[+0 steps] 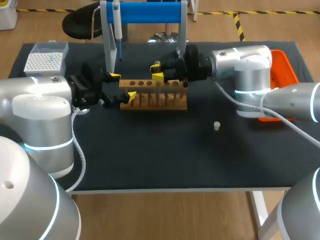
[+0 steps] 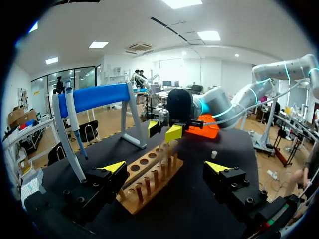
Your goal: Invert the test tube, pick up the pipette, mount the tip to pipette, aspirate from beaker and dispense into the tube, eject the tip, return the pipette, and cap with the stopper.
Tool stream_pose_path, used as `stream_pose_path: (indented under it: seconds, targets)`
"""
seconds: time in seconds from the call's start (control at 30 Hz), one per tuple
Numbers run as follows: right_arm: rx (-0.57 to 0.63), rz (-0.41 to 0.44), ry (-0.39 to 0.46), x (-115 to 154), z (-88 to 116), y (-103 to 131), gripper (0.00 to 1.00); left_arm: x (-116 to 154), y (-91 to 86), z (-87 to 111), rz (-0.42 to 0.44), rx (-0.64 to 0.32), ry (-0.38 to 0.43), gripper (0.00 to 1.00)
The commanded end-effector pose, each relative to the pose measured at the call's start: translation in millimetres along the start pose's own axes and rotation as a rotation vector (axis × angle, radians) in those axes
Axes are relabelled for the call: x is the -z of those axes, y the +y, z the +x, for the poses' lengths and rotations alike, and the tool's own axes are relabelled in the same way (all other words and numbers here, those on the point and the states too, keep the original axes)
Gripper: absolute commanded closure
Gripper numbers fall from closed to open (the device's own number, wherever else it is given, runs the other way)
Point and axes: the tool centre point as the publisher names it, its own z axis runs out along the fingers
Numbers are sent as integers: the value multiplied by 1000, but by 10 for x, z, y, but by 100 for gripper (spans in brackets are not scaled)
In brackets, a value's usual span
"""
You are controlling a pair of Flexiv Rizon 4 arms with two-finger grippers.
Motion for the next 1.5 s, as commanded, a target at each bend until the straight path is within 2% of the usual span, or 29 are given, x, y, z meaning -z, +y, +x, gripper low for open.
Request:
stream_pose_path:
  seconds: [0.03, 0.07, 0.1, 0.17, 0.67, 1.5]
  targets:
    - [-2, 1, -12, 5, 49, 8, 69, 0, -6, -6, -3, 1, 2, 0]
    - [-3, 0, -12, 6, 52, 8, 75, 0, -6, -6, -3, 1, 2, 0]
    - [-3, -1, -12, 6, 55, 9, 87, 0, -6, -6, -3, 1, 2, 0]
    - [-4, -4, -11, 6, 63, 12, 100, 0, -6, -6, -3, 1, 2, 0]
    - [-6, -10, -8, -2, 98, 81, 100, 0, -6, -6, -3, 1, 2, 0]
    - [14, -8, -12, 15, 116, 344, 100, 0, -6, -6, -3, 1, 2, 0]
